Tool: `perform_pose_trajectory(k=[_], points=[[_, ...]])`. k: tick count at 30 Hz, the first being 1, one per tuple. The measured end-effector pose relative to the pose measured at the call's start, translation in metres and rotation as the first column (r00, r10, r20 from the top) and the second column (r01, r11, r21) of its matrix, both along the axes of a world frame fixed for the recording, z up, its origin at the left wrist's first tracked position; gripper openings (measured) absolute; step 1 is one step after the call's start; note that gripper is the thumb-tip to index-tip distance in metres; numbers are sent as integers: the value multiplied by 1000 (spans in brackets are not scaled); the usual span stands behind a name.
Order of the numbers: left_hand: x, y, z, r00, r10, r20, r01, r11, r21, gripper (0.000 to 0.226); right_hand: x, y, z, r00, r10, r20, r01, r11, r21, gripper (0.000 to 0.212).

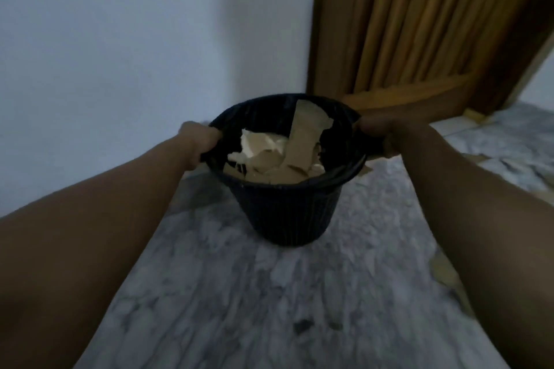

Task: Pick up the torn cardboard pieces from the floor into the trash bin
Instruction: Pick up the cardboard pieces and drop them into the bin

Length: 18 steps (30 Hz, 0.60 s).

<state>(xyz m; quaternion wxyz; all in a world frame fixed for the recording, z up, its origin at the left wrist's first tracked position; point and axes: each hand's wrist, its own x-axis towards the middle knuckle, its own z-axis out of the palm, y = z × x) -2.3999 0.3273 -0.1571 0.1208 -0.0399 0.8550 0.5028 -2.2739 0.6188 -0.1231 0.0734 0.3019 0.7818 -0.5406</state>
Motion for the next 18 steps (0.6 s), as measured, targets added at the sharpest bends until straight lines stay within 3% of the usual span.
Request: perform_pose_trajectory(k=[5,8,11,15,18], points=[[34,133,25,932,-304,199,238,925,298,33,55,87,59,940,-277,-200,287,958,22,25],[64,211,47,854,-444,270,250,806,536,23,74,143,90,883,-367,-292,382,924,-8,24],[93,290,62,837,-478,267,202,722,661,21,90,210,99,808,-445,-386,454,888,-73,20],[112,377,58,845,-471,253,113,619,777,36,108,284,50,564,-642,-520,594,752,-284,39],[120,426,49,890,-378,253,81,679,730,36,110,314,1,428,-709,-561,535,699,-475,33]])
